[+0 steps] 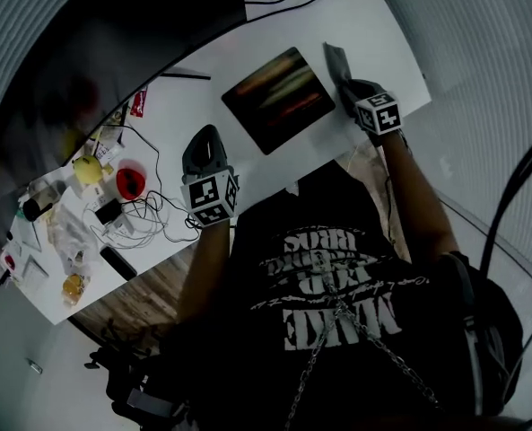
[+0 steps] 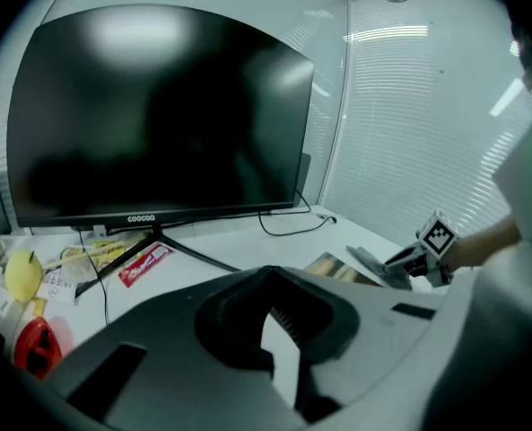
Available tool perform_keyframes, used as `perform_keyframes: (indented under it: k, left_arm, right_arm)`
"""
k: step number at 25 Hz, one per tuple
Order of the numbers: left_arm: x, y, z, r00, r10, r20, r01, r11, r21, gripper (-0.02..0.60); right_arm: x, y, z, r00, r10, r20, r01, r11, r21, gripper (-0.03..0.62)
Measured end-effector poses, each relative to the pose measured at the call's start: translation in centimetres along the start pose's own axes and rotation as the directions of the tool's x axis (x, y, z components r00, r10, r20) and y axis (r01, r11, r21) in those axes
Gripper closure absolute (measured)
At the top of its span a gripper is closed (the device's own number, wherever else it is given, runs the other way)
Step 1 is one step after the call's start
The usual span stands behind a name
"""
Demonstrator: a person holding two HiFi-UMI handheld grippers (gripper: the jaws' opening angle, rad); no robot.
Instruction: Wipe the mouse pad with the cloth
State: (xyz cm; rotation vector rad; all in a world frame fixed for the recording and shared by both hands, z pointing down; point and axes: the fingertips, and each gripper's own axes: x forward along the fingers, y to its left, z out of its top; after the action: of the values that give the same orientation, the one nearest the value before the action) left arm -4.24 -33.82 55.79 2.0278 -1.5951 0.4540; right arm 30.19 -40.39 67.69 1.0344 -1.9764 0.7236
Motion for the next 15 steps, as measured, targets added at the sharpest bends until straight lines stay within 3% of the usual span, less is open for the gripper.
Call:
perform_keyframes:
  k: [1, 4, 9, 12, 15]
  left_arm:
    - [-0.2, -0.3, 1.0, 1.0, -0.011, 0.023, 0.01, 1.0, 0.011, 0.577]
    - [-1.5, -1.7, 5.2, 0.987, -0.06, 0.146, 0.049, 0.996, 0.072, 0.577]
    - [-4.7, -4.5, 10.6, 0.941, -0.155, 0.302, 0.111, 0.981, 0.158, 0.577]
    - [-6.2, -5.7, 12.0, 0.922, -0.176, 0.346, 0.124, 0.978, 0.168, 0.577]
    - [-6.5, -6.2, 12.1, 0.919, -0.169, 0.356, 0.123, 0.981, 0.149, 0.577]
  right_arm:
    - [-0.9, 0.5, 0.7, 0.999, 0.0, 0.045, 0.0, 1.0, 0.001, 0.506]
    - [-5.6, 3.0, 4.4, 0.964, -0.004, 0.267, 0.004, 1.0, 0.002, 0.505]
    - [-15.8, 9.9, 10.2, 0.806, -0.011, 0.592, 0.047, 0.998, -0.046, 0.531]
    - [-20.3, 13.1, 12.1, 0.733, -0.035, 0.679, 0.131, 0.987, -0.091, 0.592]
    - [-21.8, 15.0, 12.8, 0.712, -0.014, 0.702, 0.151, 0.979, -0.134, 0.593]
